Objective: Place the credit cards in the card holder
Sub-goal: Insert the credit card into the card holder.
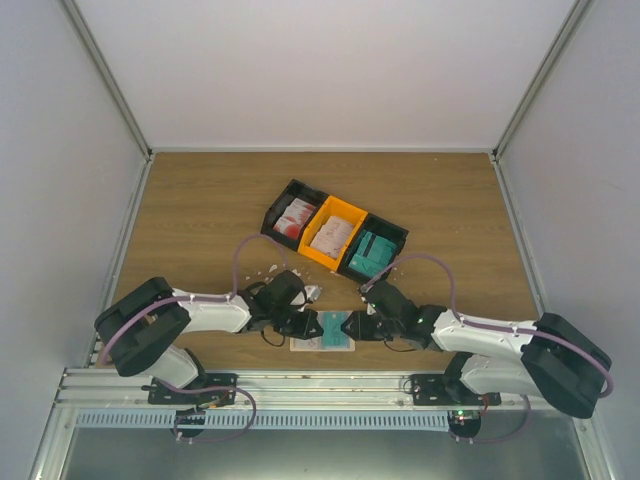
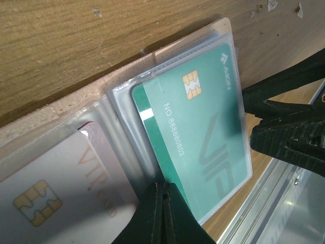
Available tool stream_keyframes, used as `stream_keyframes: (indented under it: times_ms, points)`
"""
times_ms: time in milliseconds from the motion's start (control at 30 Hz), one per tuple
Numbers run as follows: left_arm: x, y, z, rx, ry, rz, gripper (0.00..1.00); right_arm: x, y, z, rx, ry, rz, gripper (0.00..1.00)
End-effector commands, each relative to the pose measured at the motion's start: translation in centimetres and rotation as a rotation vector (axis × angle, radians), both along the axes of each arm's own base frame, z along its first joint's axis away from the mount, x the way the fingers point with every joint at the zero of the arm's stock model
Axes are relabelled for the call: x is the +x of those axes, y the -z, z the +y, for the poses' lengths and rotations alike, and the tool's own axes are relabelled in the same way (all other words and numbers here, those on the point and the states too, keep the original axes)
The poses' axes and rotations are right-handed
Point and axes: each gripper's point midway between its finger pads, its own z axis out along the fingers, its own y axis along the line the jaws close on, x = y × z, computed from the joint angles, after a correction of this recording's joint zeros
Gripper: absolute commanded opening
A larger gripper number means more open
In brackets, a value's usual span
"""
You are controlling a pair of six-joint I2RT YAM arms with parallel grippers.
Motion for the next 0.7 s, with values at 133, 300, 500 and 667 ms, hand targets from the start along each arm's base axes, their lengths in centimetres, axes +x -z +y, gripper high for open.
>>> stream_keyframes:
  times_ms: [133, 300, 500, 667]
  points:
    - [0.8, 2.2, 1.9, 0.154, -0.024, -0.025, 0.0, 0.3, 0.0, 0.1, 0.011, 0.011, -0.008, 0.29]
    - [0.7, 3.2, 2.7, 0.209, -0.029, -0.019, 0.0, 0.3, -0.3, 0.2, 0.021, 0.008, -0.011, 0.22]
    - [0.5, 3.9, 3.1, 0.233, -0.032, -0.007, 0.0, -0.1, -0.3, 0.5, 0.039, -0.008, 0.005, 0.19]
    - [0.5, 4.1, 3.2, 0.24, -0.034, -0.002, 0.0, -0.5, -0.1, 0.8, 0.051, -0.026, 0.025, 0.22]
